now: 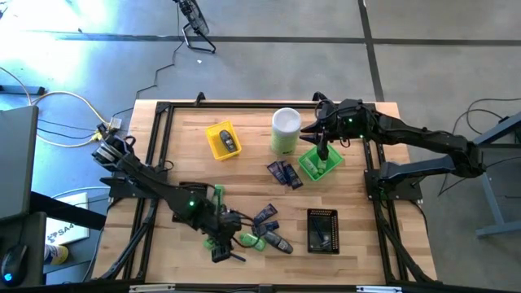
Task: Pick & Place Travel size toiletries
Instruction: Put the bottom blue razor into the right black bin
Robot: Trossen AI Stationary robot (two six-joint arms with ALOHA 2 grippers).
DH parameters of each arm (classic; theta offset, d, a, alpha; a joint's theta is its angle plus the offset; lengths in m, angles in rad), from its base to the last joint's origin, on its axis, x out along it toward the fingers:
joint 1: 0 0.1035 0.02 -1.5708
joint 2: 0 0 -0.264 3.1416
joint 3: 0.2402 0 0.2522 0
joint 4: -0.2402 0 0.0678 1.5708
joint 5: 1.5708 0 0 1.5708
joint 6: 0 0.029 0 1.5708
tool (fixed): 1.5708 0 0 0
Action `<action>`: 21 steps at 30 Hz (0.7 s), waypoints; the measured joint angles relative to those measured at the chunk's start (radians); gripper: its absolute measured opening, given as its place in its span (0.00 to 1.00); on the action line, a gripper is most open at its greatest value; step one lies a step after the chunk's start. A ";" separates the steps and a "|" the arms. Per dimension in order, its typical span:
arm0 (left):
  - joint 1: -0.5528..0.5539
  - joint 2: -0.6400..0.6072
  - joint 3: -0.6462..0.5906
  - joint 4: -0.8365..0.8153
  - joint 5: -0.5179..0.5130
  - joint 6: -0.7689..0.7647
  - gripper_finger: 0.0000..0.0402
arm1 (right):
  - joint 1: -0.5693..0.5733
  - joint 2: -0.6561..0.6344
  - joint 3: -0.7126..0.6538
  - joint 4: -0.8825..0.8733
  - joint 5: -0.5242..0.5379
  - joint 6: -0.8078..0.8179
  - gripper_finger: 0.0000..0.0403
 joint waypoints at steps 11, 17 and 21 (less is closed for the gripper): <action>-0.085 0.124 -0.001 -0.053 -0.039 0.080 0.66 | 0.000 0.000 0.000 -0.002 0.001 0.041 0.26; -0.119 0.171 0.000 -0.038 -0.107 0.080 0.66 | 0.000 0.000 0.000 -0.003 0.001 0.062 0.26; -0.126 0.192 0.000 -0.010 -0.112 0.080 0.66 | 0.000 0.000 0.000 -0.002 0.009 0.063 0.26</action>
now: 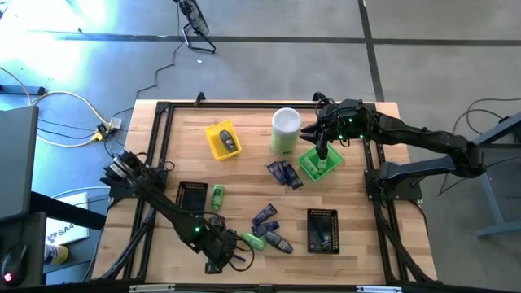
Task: Pick & Place Travel size toiletries
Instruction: Put the bottom blue razor into the right black bin
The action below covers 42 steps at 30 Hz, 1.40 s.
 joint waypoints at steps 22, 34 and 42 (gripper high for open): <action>-0.013 0.087 0.001 0.060 -0.049 -0.006 0.49 | 0.000 0.000 0.000 -0.012 0.030 0.104 0.26; -0.011 0.089 -0.001 0.059 -0.033 -0.034 0.11 | 0.001 0.000 0.000 -0.012 0.030 0.099 0.26; -0.010 0.089 0.000 0.078 0.008 -0.051 0.09 | 0.001 0.000 0.000 -0.012 0.030 0.094 0.26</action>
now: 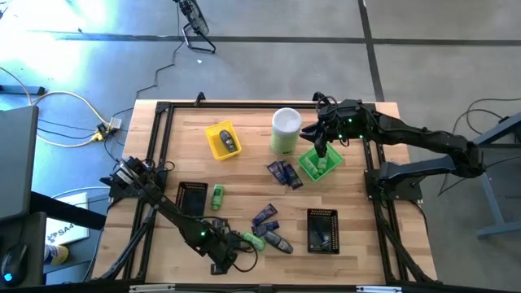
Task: Pick & Place Travel size toiletries
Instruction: Put the bottom blue razor into the right black bin
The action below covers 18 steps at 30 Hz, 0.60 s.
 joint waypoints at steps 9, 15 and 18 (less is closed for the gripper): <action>-0.004 -0.076 -0.003 -0.005 0.028 -0.014 0.08 | 0.000 0.000 0.000 0.000 0.000 -0.005 0.26; 0.015 -0.193 -0.001 -0.064 0.015 -0.028 0.09 | 0.000 0.000 0.000 0.000 -0.012 -0.045 0.26; 0.043 -0.269 -0.002 -0.123 0.000 -0.036 0.09 | 0.000 0.000 0.000 0.000 -0.012 -0.058 0.26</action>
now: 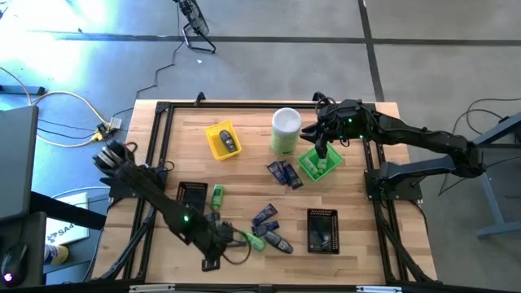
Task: Pick & Place Travel size toiletries
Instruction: Put the bottom blue razor into the right black bin
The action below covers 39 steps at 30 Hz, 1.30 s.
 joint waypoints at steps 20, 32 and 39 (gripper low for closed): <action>0.432 -0.354 0.002 0.146 -0.217 0.240 0.09 | 0.000 0.000 0.000 0.019 -0.031 -0.080 0.26; 0.624 -0.343 0.002 0.448 -0.219 0.297 0.09 | 0.000 0.000 0.000 0.152 -0.160 -0.074 0.26; 0.646 -0.343 0.002 0.558 -0.207 0.386 0.09 | 0.000 0.000 0.000 0.333 -0.297 -0.016 0.26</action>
